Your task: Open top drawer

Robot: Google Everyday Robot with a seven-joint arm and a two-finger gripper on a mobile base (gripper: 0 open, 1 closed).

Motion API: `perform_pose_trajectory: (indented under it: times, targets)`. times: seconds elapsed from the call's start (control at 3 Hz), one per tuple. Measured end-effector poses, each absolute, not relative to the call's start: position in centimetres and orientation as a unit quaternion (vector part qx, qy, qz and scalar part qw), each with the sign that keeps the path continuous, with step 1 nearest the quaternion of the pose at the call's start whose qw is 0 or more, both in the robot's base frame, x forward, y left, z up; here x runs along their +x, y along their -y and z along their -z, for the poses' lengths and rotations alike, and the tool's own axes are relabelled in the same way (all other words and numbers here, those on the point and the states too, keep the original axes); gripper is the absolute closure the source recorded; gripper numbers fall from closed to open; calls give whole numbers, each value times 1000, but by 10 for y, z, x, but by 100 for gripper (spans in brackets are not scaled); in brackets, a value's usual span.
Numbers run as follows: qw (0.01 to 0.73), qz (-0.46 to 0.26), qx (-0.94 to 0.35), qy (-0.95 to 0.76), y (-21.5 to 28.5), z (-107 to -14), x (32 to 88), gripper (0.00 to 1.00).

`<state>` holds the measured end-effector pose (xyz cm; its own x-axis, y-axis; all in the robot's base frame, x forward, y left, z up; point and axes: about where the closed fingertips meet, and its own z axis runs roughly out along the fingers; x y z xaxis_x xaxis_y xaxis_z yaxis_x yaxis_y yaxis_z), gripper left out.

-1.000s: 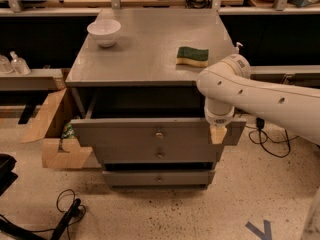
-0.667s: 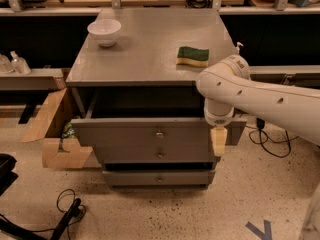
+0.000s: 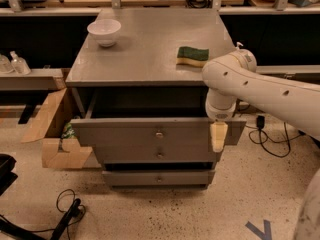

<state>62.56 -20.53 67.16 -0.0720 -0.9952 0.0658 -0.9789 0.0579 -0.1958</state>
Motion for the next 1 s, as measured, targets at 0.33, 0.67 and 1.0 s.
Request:
perform_pose_trajectory:
  times: [0.33,0.67,1.0]
  targets:
    - [43,94,-680,-726,205,-672,626,0]
    - [48,75,-671,-736,210,-650,617,26]
    - [46,70,-668,-739,203,-645,601,49]
